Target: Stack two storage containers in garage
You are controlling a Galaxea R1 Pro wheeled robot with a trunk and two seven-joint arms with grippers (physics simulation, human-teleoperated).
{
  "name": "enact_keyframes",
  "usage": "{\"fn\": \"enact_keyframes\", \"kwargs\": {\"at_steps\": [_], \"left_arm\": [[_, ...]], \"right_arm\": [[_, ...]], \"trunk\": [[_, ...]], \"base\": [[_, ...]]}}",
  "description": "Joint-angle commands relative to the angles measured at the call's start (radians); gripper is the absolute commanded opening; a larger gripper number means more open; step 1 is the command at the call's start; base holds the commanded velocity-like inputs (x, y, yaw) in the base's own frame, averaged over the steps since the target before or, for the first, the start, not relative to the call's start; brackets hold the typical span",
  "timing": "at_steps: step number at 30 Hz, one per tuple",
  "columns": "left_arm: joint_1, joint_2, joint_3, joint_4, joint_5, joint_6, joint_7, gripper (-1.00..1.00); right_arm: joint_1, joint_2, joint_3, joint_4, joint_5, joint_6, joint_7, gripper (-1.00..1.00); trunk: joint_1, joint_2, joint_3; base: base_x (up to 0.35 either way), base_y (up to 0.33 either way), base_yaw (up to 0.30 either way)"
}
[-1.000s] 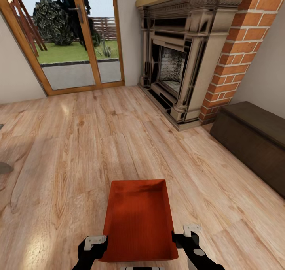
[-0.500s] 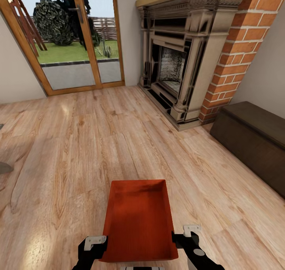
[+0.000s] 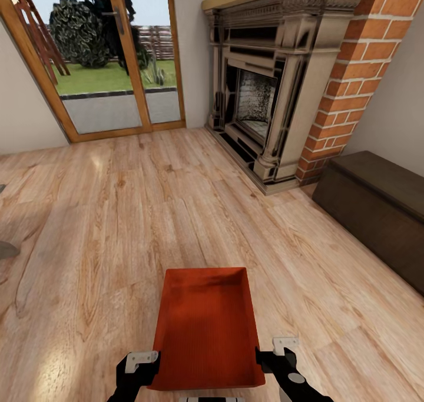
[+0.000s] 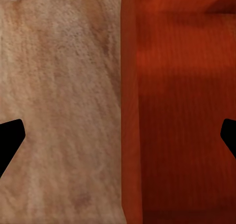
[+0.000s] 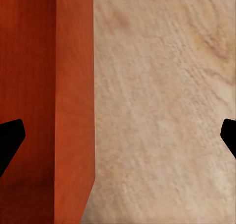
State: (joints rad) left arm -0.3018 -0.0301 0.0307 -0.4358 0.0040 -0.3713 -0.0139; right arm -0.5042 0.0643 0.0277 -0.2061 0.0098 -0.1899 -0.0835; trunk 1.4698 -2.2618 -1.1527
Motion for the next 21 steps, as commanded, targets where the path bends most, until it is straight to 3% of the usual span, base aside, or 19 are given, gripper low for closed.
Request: {"fn": "enact_keyframes", "kwargs": {"at_steps": [1, 21], "left_arm": [[0.0, -0.001, 0.003, 0.001, 0.0, -0.003, -0.001, 1.0], [0.0, -0.001, 0.004, 0.004, 0.0, -0.003, -0.001, 1.0]], "right_arm": [[-0.001, 0.0, 0.003, 0.001, 0.001, -0.002, -0.005, 1.0], [-0.001, 0.0, 0.003, 0.002, 0.001, -0.003, -0.005, 1.0]], "trunk": [[0.0, 0.0, -0.001], [0.0, 0.0, -0.001]], "base": [[0.0, 0.0, 0.0], [0.0, 0.0, 0.0]]}}
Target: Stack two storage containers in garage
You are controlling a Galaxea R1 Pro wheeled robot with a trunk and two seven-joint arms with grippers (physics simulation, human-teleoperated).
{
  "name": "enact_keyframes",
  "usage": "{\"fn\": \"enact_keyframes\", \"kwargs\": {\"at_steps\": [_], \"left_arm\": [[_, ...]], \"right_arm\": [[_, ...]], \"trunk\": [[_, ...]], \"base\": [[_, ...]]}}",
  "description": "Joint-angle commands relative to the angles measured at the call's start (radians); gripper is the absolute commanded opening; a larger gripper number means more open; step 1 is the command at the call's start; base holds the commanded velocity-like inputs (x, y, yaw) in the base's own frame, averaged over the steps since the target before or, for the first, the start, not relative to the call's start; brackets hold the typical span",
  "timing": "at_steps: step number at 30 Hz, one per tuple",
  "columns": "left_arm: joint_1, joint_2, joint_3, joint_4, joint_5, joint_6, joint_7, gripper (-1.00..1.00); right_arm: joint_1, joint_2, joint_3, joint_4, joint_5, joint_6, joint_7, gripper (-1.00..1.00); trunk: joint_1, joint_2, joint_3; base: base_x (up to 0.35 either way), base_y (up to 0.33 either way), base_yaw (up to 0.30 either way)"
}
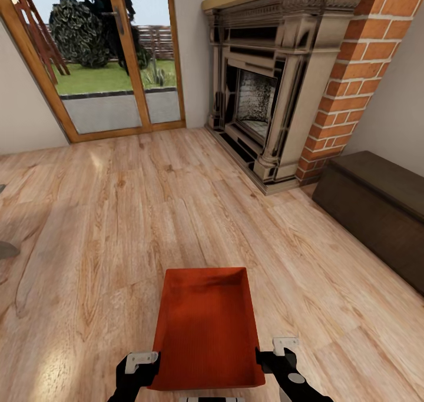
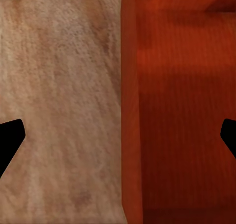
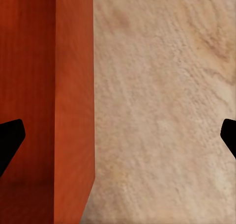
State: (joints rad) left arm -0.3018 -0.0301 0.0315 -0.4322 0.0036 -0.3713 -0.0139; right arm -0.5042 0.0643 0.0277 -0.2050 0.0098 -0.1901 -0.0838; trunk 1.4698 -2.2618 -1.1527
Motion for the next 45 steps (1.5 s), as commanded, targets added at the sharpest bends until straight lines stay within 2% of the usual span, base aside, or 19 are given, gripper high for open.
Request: {"fn": "enact_keyframes", "kwargs": {"at_steps": [1, 43, 45], "left_arm": [[0.0, -0.001, 0.003, 0.001, 0.0, -0.003, -0.001, 1.0], [0.0, 0.005, 0.004, 0.002, 0.001, -0.003, -0.001, 1.0], [0.0, 0.005, 0.004, 0.002, 0.001, -0.003, -0.001, 1.0]], "right_arm": [[-0.001, 0.0, 0.003, 0.001, 0.001, -0.003, -0.005, 1.0], [0.001, 0.0, 0.003, 0.019, 0.001, -0.003, -0.004, 1.0], [0.001, 0.0, 0.003, 0.019, 0.001, -0.003, -0.004, 1.0]], "trunk": [[0.0, 0.0, -0.001], [0.0, 0.0, -0.001], [0.007, -0.014, -0.007]], "base": [[0.0, 0.0, 0.0], [0.0, 0.0, 0.0], [0.0, 0.0, 0.0]]}}
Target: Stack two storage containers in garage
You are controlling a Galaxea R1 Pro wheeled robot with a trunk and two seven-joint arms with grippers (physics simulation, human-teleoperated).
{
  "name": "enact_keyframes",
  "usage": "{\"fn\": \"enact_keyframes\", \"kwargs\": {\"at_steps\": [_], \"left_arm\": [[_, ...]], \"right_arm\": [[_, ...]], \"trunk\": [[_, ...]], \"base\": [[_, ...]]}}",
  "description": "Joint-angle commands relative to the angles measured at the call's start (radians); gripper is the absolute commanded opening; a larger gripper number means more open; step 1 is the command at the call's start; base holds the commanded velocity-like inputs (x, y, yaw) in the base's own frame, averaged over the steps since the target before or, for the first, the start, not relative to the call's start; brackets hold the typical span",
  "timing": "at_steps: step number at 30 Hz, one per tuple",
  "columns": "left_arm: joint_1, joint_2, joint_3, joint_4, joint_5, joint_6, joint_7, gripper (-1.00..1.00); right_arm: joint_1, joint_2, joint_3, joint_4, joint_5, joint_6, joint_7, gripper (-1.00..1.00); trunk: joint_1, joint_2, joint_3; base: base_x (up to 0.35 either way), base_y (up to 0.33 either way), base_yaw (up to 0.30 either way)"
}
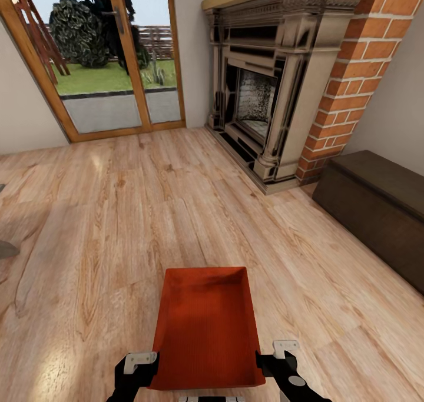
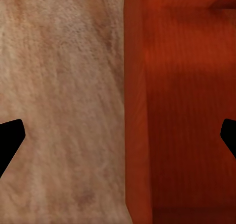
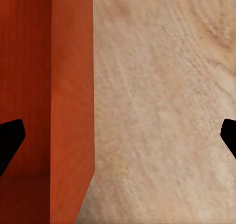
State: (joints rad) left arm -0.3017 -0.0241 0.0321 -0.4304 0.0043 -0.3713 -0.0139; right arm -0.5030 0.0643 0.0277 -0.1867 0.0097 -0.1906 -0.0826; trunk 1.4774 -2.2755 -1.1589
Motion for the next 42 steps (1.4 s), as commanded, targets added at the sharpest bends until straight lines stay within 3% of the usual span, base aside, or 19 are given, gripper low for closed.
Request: {"fn": "enact_keyframes", "kwargs": {"at_steps": [1, 23, 29, 42], "left_arm": [[0.0, -0.001, 0.003, 0.001, 0.0, -0.003, -0.001, 1.0], [0.0, 0.0, 0.004, 0.001, 0.0, -0.003, -0.001, 1.0], [0.0, 0.0, 0.005, 0.001, 0.0, -0.003, -0.001, 1.0], [0.0, 0.0, 0.004, 0.001, 0.0, -0.003, -0.001, 1.0]], "right_arm": [[0.0, 0.0, 0.003, 0.001, 0.001, -0.003, -0.005, 1.0], [-0.001, 0.0, 0.003, 0.002, 0.001, -0.003, -0.005, 1.0], [0.0, 0.0, 0.003, 0.002, 0.001, -0.003, -0.005, 1.0], [-0.001, 0.0, 0.003, 0.003, 0.001, -0.003, -0.005, 1.0]], "trunk": [[0.004, -0.008, -0.004], [0.008, -0.015, -0.007], [0.031, -0.057, -0.026], [0.031, -0.057, -0.026]], "base": [[0.0, 0.0, 0.0], [0.0, 0.0, 0.0], [0.0, 0.0, 0.0], [0.0, 0.0, 0.0]]}}
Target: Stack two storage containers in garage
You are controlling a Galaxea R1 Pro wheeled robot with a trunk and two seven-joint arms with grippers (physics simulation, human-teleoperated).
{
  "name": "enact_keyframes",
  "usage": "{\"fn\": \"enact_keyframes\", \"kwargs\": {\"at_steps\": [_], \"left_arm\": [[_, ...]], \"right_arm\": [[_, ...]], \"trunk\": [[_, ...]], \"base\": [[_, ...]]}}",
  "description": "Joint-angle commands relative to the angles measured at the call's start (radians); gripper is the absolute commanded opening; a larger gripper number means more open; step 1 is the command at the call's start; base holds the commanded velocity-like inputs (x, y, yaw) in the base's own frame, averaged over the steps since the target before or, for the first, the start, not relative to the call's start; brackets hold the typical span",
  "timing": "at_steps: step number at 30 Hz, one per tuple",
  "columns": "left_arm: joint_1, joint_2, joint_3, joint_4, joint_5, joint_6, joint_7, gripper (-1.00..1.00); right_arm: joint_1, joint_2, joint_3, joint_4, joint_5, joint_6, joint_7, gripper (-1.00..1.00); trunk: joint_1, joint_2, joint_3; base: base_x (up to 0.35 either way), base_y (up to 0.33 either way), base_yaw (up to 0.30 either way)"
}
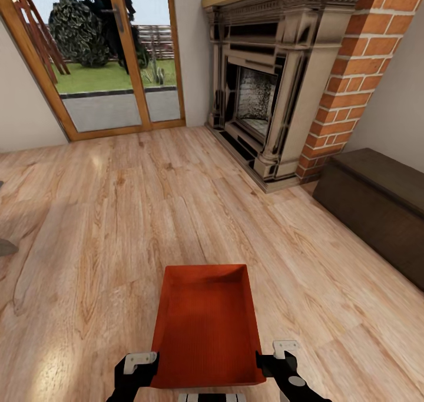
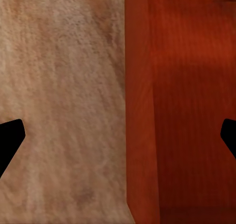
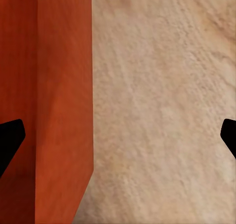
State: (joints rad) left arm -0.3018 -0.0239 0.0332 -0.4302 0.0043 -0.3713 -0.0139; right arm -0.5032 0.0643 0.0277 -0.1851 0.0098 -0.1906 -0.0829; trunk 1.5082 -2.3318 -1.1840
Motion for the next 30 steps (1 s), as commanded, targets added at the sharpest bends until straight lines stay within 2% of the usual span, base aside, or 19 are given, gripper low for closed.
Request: {"fn": "enact_keyframes", "kwargs": {"at_steps": [1, 7, 30], "left_arm": [[0.0, -0.001, 0.003, 0.001, 0.0, -0.003, -0.001, 1.0], [0.0, -0.001, 0.004, 0.001, 0.0, -0.003, -0.001, 1.0], [0.0, -0.001, 0.004, 0.001, 0.0, -0.003, -0.001, 1.0]], "right_arm": [[0.0, 0.0, 0.003, 0.001, 0.001, -0.003, -0.005, 1.0], [-0.001, 0.0, 0.003, 0.001, 0.001, -0.003, -0.005, 1.0], [0.0, 0.0, 0.003, 0.001, 0.001, -0.003, -0.005, 1.0]], "trunk": [[0.0, 0.0, -0.001], [0.019, -0.035, -0.016], [0.019, -0.035, -0.016]], "base": [[0.0, 0.0, 0.0], [0.0, 0.0, 0.0], [0.0, 0.0, 0.0]]}}
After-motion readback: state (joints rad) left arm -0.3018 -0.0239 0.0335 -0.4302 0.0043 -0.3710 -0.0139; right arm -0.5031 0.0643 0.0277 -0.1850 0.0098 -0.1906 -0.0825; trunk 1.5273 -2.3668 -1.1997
